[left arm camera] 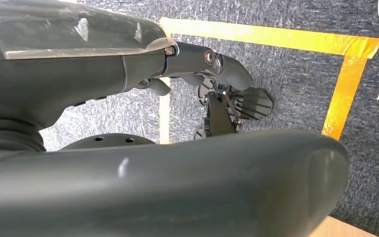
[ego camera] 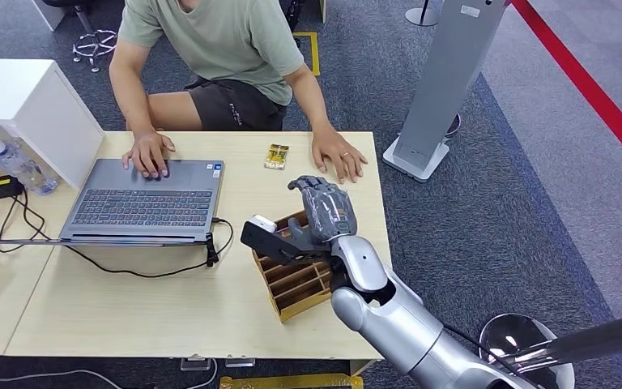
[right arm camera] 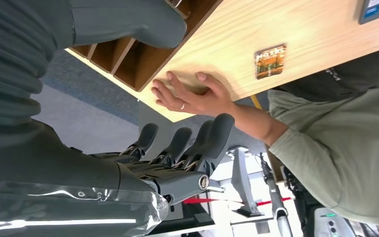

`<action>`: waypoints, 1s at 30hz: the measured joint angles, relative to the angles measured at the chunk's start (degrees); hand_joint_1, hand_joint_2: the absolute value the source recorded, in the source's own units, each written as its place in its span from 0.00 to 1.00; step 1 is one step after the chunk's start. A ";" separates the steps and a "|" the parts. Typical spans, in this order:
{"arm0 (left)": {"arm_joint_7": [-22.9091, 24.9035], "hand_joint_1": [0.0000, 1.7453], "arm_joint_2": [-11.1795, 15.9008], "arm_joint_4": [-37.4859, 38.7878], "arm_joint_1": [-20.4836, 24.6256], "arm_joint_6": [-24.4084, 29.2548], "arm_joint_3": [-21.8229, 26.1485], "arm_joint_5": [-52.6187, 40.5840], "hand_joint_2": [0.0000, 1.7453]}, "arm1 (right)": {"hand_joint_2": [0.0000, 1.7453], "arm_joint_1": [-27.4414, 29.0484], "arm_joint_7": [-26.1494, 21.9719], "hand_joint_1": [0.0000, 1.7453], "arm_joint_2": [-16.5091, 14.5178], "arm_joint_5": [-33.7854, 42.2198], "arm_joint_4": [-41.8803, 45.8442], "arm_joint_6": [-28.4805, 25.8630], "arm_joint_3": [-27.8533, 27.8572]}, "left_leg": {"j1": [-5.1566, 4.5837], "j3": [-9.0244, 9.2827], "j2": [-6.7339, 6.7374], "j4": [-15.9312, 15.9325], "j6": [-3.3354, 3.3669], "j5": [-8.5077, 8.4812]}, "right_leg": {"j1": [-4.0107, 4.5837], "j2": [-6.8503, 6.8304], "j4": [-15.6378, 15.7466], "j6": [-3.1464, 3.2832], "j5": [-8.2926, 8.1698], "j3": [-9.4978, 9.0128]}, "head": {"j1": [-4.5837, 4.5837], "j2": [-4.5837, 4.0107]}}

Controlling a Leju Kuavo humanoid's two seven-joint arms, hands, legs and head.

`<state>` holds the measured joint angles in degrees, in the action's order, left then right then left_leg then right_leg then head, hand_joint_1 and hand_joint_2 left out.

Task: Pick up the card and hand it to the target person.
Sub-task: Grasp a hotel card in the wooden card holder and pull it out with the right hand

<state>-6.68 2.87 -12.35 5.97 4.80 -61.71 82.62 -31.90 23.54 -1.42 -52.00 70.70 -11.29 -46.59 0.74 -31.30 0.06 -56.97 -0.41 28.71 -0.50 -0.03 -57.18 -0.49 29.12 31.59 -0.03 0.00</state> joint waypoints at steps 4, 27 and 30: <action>0.13 0.00 -0.06 0.00 -0.02 0.02 -0.01 0.01 0.00 | 1.00 0.36 1.90 0.35 -0.18 -1.32 -0.51 -0.67 -0.05 | 0.00 0.00 0.00 0.00 0.00 0.00 | 0.00 0.00 0.00 0.00 0.00 0.00 | -0.03 0.00; 0.14 0.00 -0.09 0.00 -0.33 0.30 -0.09 0.18 0.00 | 1.00 4.53 4.07 0.53 -0.08 -2.03 5.29 -0.35 -0.09 | 0.00 0.02 0.01 0.00 0.00 0.00 | 0.00 0.01 0.01 0.00 0.00 0.00 | -0.02 0.00; 0.14 0.00 -0.09 0.00 -0.31 0.28 -0.16 0.04 0.00 | 1.00 5.05 4.33 0.53 0.06 -2.00 6.03 -0.02 -0.11 | 0.00 0.02 0.01 0.00 0.00 0.00 | 0.00 0.01 0.01 0.00 0.00 0.00 | -0.01 0.00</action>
<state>-6.54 2.78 -12.35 5.66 5.08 -61.87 82.66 -26.85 27.86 -1.36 -54.01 76.73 -11.31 -46.70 0.74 -31.28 0.07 -56.98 -0.41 28.71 -0.50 -0.03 -57.17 -0.49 29.12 31.60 -0.04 0.00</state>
